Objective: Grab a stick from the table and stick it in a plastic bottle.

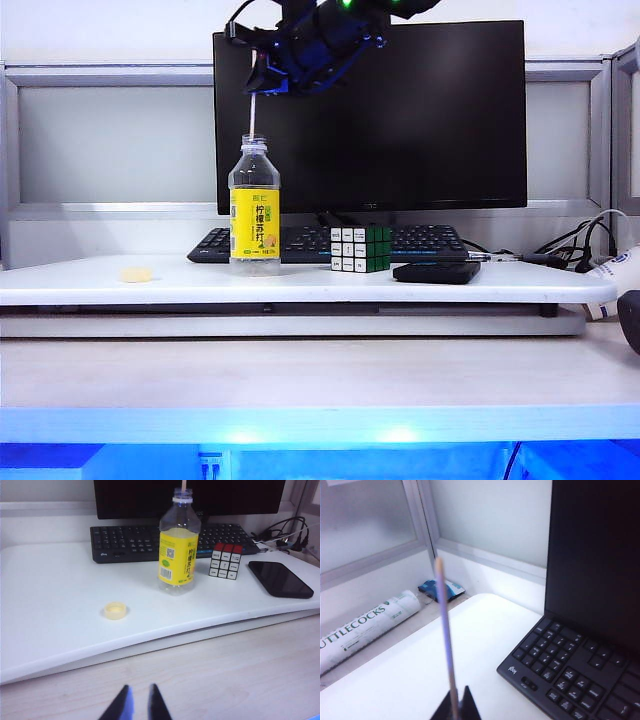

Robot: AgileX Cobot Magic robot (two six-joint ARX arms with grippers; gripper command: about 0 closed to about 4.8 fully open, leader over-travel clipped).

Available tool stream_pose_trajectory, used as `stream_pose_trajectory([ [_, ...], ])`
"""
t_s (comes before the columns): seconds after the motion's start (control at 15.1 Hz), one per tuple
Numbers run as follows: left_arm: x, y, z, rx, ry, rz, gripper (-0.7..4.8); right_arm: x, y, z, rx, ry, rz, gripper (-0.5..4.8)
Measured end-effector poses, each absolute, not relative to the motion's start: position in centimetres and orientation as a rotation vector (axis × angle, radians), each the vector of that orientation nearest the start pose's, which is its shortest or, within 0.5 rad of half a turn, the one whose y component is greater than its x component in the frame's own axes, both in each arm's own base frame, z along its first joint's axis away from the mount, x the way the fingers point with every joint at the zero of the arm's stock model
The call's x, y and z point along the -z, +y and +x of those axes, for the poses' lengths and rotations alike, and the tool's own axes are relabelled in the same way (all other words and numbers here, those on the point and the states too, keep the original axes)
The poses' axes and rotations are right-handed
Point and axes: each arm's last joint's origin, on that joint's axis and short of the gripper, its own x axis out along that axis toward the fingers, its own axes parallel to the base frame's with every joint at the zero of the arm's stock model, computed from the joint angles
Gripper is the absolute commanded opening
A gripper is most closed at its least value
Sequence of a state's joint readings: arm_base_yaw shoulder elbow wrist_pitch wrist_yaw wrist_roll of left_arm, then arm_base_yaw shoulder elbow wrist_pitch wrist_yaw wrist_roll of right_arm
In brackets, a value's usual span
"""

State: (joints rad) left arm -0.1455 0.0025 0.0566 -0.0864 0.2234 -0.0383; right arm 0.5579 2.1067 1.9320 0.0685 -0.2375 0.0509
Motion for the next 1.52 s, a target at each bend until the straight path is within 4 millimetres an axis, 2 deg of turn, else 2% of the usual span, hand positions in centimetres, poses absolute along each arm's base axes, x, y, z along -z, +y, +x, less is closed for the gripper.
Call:
stream_pose_trajectory([
  [0.33,-17.4,-2.0,9.1,0.368,0.039,-0.039,0.57,-33.1,27.3,42.4,-0.780,0.128,0.003,0.00],
  [0.4,-17.4,-2.0,9.1,0.368,0.039,-0.039,0.57,-33.1,27.3,42.5,-0.776,0.127,-0.003,0.44],
  [0.46,-17.4,-2.0,9.1,0.368,0.039,-0.039,0.57,-33.1,27.3,42.5,-0.777,0.126,-0.004,1.32],
  [0.53,-17.4,-2.0,9.1,0.368,0.039,-0.039,0.57,-33.1,27.3,42.5,-0.777,0.125,-0.006,1.49],
  [0.79,-17.4,-2.0,9.1,0.368,0.039,-0.039,0.57,-33.1,27.3,42.5,-0.772,0.125,-0.007,1.48],
  [0.86,-17.4,-2.0,9.1,0.368,0.039,-0.039,0.57,-33.1,27.3,42.5,-0.763,0.124,-0.008,1.25],
  [0.93,-17.4,-2.0,9.1,0.368,0.039,-0.039,0.57,-33.1,27.3,42.5,-0.759,0.124,-0.008,0.48],
  [0.99,-17.4,-2.0,9.1,0.368,0.039,-0.039,0.57,-33.1,27.2,42.5,-0.749,0.124,-0.009,-0.03],
  [1.12,-17.4,-2.0,9.1,0.368,0.039,-0.039,0.56,-33.3,27.1,42.5,-0.725,0.114,-0.024,-0.05],
  [1.26,-17.4,-2.0,9.1,0.367,0.039,-0.039,0.57,-34.5,26.7,42.1,-0.689,0.092,-0.027,-0.05],
  [1.32,-17.4,-1.9,9.2,0.345,0.039,-0.038,0.57,-35.6,26.1,41.8,-0.681,0.063,-0.022,-0.05],
  [1.52,-17.4,-1.6,9.2,0.245,0.037,-0.037,0.56,-37.2,23.9,41.7,-0.628,0.063,-0.022,-0.05],
])
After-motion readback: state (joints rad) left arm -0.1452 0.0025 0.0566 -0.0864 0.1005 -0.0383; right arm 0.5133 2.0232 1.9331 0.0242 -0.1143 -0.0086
